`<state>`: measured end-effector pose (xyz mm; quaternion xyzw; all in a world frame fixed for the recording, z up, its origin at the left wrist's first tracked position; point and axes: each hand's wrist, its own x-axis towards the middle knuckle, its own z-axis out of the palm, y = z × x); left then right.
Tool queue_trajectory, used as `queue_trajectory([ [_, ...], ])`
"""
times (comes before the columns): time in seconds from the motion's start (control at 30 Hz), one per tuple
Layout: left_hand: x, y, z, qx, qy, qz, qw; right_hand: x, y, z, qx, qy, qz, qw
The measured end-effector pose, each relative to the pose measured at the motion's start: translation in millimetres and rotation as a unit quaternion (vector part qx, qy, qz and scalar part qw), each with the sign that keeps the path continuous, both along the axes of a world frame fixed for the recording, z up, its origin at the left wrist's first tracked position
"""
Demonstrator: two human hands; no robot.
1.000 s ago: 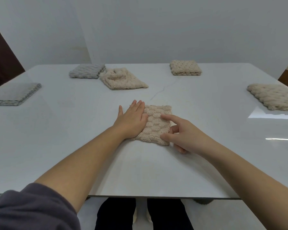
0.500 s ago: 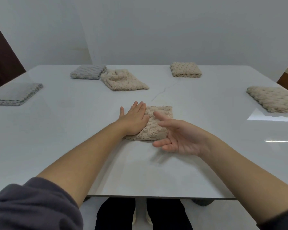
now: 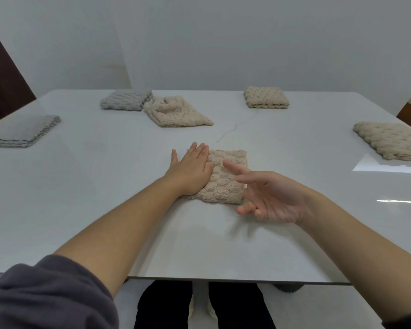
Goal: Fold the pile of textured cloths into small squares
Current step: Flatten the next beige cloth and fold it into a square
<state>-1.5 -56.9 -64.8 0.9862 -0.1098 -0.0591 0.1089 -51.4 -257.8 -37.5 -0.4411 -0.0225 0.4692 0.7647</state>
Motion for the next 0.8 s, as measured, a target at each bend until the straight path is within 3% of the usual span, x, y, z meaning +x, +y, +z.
queue_trajectory([
  [0.27, -2, 0, 0, -0.001, -0.013, 0.000, 1.000, -7, -25, 7, 0.003, 0.002, 0.050, 0.999],
  [0.33, -3, 0, -1, 0.002, -0.019, 0.000, 1.000, -10, -31, 12, -0.042, 0.000, 0.022, 0.999],
  [0.43, -4, -1, -1, 0.002, -0.026, 0.000, 1.000, -14, -31, 23, -0.218, -0.096, -0.048, 0.970],
  [0.47, -5, -1, -1, -0.004, -0.029, 0.002, 1.000, -14, -27, 26, -0.296, -0.152, -0.074, 0.940],
  [0.53, -6, 0, 1, -0.020, -0.040, 0.011, 0.999, -8, -15, 26, -0.432, -0.285, -0.145, 0.843],
  [0.6, -9, 0, 5, -0.041, -0.054, 0.023, 0.997, 0, 1, 22, -0.510, -0.444, -0.200, 0.708],
  [0.67, -13, 1, 9, -0.056, -0.069, 0.031, 0.996, 12, 20, 16, -0.557, -0.554, -0.186, 0.590],
  [0.7, -15, 2, 11, -0.058, -0.077, 0.030, 0.995, 18, 30, 13, -0.574, -0.579, -0.158, 0.557],
  [0.8, -23, 5, 11, -0.042, -0.083, 0.016, 0.996, 35, 52, -4, -0.618, -0.584, -0.030, 0.525],
])
